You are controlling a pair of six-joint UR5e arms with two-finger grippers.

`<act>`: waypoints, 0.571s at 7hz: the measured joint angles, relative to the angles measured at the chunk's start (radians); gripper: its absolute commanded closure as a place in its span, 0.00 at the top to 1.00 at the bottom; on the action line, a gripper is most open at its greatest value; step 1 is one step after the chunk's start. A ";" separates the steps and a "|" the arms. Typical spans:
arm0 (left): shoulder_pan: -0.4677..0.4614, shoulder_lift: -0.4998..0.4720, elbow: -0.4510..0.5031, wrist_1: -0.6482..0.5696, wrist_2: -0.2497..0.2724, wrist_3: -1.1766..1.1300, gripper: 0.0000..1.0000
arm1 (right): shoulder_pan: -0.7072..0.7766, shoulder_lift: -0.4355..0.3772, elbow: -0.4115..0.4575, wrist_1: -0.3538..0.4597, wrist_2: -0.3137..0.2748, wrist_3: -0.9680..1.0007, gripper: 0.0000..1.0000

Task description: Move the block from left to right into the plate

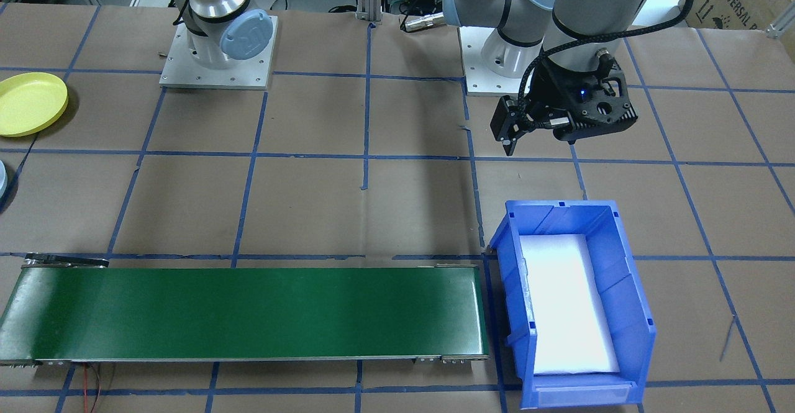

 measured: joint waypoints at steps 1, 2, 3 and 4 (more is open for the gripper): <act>0.000 0.000 -0.001 0.000 -0.001 0.000 1.00 | -0.076 -0.013 0.005 0.017 -0.001 0.000 0.09; 0.000 0.000 -0.001 0.000 -0.001 0.000 1.00 | -0.162 -0.020 0.008 0.032 0.002 0.003 0.11; 0.000 0.000 -0.001 0.000 -0.001 0.000 1.00 | -0.246 -0.029 0.011 0.048 0.004 0.005 0.09; 0.000 0.000 -0.001 0.001 -0.001 -0.001 1.00 | -0.324 -0.038 0.023 0.056 0.005 0.019 0.09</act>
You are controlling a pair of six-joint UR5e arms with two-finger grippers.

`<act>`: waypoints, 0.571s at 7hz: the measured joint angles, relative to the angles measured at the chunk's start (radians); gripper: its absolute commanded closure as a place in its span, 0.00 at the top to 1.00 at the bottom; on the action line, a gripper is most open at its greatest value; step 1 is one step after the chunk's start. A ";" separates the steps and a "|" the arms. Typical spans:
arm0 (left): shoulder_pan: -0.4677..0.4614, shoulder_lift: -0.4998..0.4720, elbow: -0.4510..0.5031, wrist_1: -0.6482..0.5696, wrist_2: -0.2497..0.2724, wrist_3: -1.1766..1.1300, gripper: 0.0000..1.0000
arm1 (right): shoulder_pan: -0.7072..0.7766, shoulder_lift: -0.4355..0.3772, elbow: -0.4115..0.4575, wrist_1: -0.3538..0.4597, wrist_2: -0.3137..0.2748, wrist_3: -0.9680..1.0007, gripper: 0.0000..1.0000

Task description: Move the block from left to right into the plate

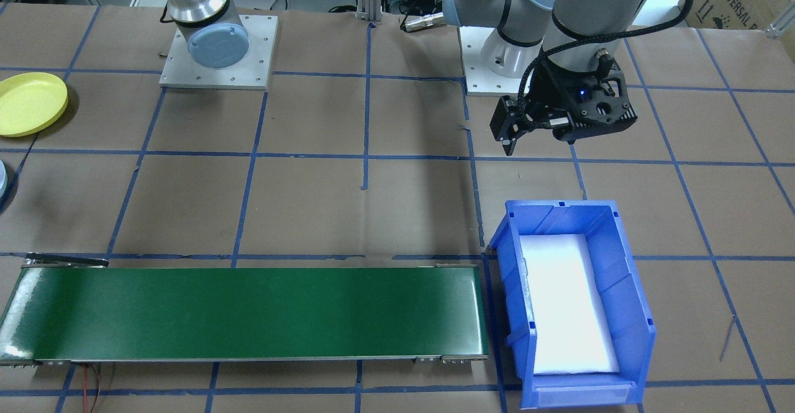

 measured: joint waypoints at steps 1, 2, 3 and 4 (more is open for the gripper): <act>0.000 0.000 0.000 0.000 0.000 -0.001 1.00 | -0.073 -0.005 0.034 0.002 -0.001 0.028 0.09; 0.000 0.000 0.000 0.000 0.000 -0.003 1.00 | -0.142 -0.008 0.090 0.000 -0.001 0.046 0.09; -0.001 0.000 0.000 0.000 0.000 -0.005 1.00 | -0.191 -0.011 0.158 -0.030 0.000 0.062 0.10; -0.002 0.000 0.000 -0.001 0.000 -0.007 1.00 | -0.221 -0.017 0.230 -0.084 -0.002 0.107 0.12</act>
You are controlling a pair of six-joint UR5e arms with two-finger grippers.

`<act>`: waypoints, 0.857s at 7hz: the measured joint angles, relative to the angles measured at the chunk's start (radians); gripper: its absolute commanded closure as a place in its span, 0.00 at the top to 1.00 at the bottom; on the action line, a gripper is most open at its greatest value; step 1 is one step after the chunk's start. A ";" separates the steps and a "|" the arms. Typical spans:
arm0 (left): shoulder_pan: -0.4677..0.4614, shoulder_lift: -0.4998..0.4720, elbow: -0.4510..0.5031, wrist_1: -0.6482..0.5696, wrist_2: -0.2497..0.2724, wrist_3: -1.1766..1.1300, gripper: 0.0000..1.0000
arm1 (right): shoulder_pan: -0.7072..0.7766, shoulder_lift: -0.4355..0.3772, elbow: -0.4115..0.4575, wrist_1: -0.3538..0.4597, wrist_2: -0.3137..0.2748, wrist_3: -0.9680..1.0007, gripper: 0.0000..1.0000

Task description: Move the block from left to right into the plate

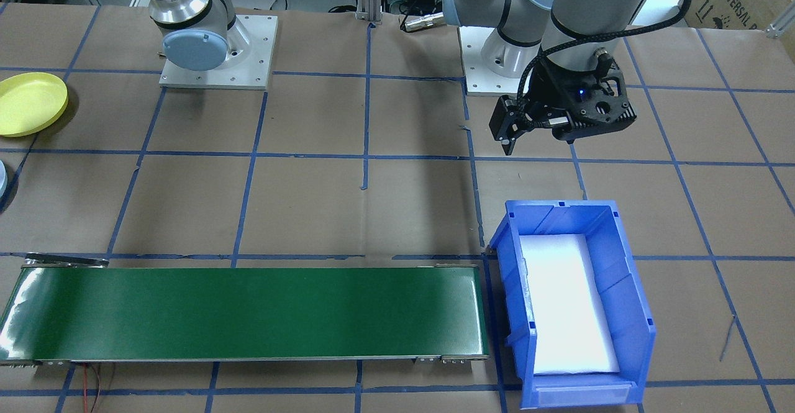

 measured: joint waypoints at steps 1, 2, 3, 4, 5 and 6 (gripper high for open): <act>0.000 0.000 0.000 -0.001 -0.001 -0.002 1.00 | -0.022 -0.004 0.056 -0.038 -0.005 0.061 0.17; 0.000 0.000 0.000 -0.001 -0.001 -0.002 1.00 | -0.044 -0.006 0.097 -0.066 -0.010 0.101 0.49; 0.000 0.000 0.000 -0.002 0.000 -0.001 1.00 | -0.064 -0.007 0.124 -0.079 -0.009 0.123 0.63; -0.001 0.000 0.000 -0.002 0.000 -0.001 1.00 | -0.076 -0.008 0.139 -0.097 -0.005 0.136 0.94; -0.001 0.000 0.000 -0.002 0.000 -0.002 1.00 | -0.081 -0.008 0.145 -0.120 -0.004 0.152 0.99; -0.001 0.000 0.000 -0.002 0.001 -0.002 1.00 | -0.080 -0.009 0.148 -0.130 -0.005 0.172 0.99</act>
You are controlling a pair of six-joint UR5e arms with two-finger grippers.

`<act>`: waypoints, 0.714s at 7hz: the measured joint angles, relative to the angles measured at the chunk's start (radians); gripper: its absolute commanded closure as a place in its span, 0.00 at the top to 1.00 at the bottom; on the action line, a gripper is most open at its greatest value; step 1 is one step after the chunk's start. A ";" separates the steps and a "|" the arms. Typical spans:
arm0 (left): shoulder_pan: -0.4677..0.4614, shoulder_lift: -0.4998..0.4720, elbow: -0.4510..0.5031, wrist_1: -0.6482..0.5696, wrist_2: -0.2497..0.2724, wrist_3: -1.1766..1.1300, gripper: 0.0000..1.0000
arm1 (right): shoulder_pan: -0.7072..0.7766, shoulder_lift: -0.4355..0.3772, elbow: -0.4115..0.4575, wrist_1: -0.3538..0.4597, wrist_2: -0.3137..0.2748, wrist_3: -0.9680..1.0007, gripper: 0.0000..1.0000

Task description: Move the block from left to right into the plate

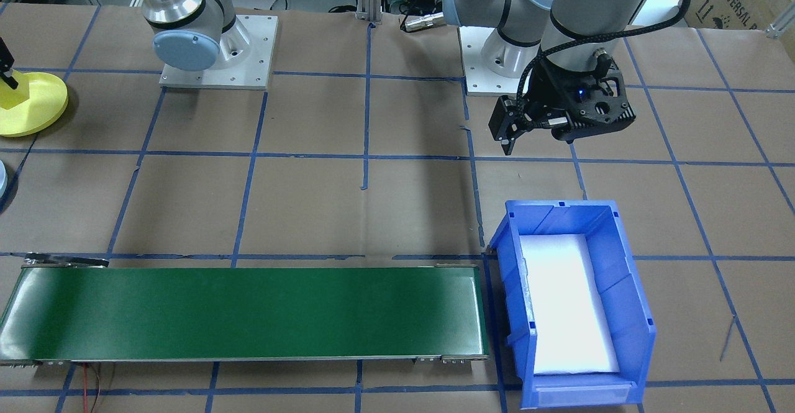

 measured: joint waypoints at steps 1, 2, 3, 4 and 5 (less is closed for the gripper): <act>0.000 0.000 0.000 0.000 0.001 0.002 1.00 | 0.009 -0.004 -0.004 -0.004 -0.006 0.036 1.00; 0.001 -0.001 0.000 0.000 0.001 0.004 1.00 | 0.039 -0.009 -0.025 -0.022 -0.015 0.095 0.99; 0.001 0.000 -0.004 0.001 0.001 0.004 1.00 | 0.111 -0.014 -0.071 -0.052 -0.051 0.173 0.99; 0.001 0.000 -0.008 0.003 0.001 0.004 1.00 | 0.209 -0.023 -0.123 -0.066 -0.108 0.250 0.99; 0.001 0.001 -0.010 0.004 0.001 0.006 1.00 | 0.314 -0.042 -0.163 -0.065 -0.158 0.339 0.99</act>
